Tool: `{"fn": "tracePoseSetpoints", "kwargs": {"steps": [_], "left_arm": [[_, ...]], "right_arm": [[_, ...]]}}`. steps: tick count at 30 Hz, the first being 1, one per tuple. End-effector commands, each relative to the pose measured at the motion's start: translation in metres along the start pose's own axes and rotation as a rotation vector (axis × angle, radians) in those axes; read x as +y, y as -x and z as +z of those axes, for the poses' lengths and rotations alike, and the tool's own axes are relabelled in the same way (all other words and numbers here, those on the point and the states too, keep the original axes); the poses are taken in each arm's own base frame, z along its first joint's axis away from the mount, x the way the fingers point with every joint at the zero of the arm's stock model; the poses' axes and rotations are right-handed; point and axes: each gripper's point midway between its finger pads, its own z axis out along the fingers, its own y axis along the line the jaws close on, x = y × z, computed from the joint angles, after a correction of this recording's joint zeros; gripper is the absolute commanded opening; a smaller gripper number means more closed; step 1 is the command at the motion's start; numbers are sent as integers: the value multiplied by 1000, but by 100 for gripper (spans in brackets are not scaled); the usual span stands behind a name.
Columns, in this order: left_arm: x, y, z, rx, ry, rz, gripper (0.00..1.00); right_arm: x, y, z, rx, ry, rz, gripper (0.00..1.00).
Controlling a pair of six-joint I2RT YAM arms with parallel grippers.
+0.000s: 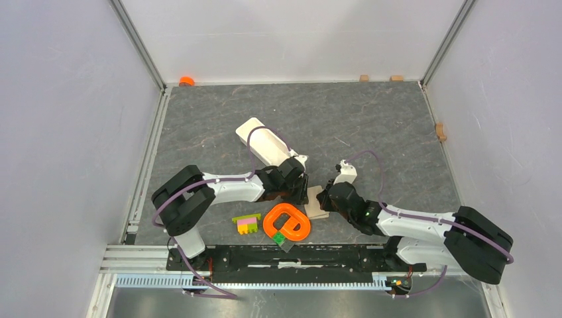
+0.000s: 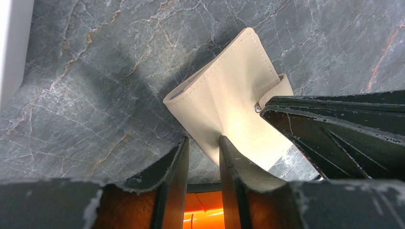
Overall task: Put the credit cards into the card holder
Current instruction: Close the card holder at the center of the board.
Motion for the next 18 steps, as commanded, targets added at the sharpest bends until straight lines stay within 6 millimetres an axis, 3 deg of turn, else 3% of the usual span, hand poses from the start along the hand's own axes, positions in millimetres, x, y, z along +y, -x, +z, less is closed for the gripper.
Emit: {"fn": "tracePoseSetpoints", "kwargs": {"steps": [1,10,18], "left_arm": [[14,-4,7,15,63,45,36],[15,-6,8,18,66,39,35],[18,-5,10,13,81,39,34]], "right_arm": [[1,2,3,-14,1,7,0],[-12,-7,6,4,-40,-19,0],[0,-3,6,-9,1,5,0]]}}
